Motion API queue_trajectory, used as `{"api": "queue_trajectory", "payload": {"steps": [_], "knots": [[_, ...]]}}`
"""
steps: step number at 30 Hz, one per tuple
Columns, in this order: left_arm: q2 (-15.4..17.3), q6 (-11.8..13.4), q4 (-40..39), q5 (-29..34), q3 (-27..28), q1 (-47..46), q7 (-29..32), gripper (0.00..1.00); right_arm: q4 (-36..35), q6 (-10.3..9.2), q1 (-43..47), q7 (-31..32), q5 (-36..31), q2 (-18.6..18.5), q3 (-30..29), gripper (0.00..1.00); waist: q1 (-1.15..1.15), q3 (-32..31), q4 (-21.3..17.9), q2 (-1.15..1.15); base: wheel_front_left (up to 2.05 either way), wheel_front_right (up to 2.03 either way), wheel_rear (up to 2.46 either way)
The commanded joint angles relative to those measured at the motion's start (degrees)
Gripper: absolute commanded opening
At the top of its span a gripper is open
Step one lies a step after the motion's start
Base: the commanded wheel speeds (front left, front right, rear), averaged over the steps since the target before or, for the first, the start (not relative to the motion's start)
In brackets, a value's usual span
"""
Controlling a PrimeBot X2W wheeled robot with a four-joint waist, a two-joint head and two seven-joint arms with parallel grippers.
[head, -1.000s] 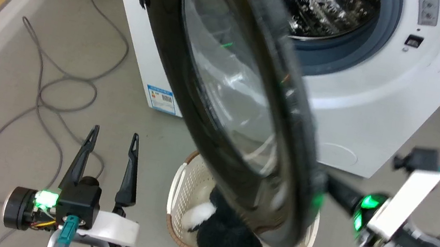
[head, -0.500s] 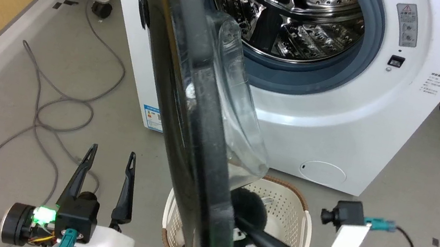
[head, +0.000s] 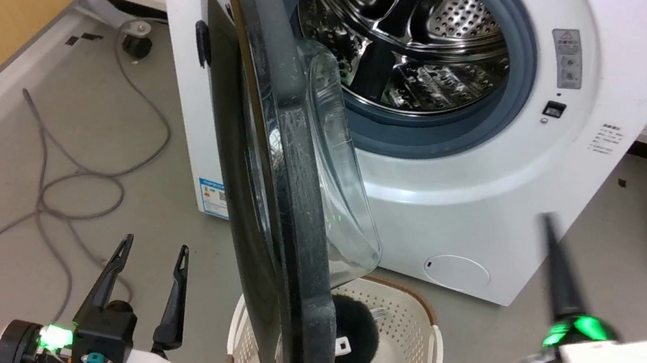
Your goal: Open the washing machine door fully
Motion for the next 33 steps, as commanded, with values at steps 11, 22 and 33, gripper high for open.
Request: {"api": "queue_trajectory", "payload": {"steps": [11,22,33], "knots": [[0.14,-0.07,-0.77,-0.36,0.91,1.15,-0.3,1.0,-5.99,0.06,3.74,-10.23,-36.55,-4.21,-8.56,0.0,0.01,-0.64,-1.64,0.0,0.0,0.0,0.0],[-0.26,-0.3,-1.14,-0.3,1.2,1.42,-0.3,1.0,-10.14,0.06,12.03,-10.26,-72.39,3.12,-14.69,0.0,0.01,-0.88,-2.34,0.0,0.0,0.0,0.0],[-0.72,-0.41,-1.18,-0.34,1.48,1.51,-0.3,1.0,-6.81,0.06,18.08,-10.26,-75.75,6.62,-17.34,1.0,0.01,-0.79,-2.6,0.0,0.0,0.0,0.0]]}}
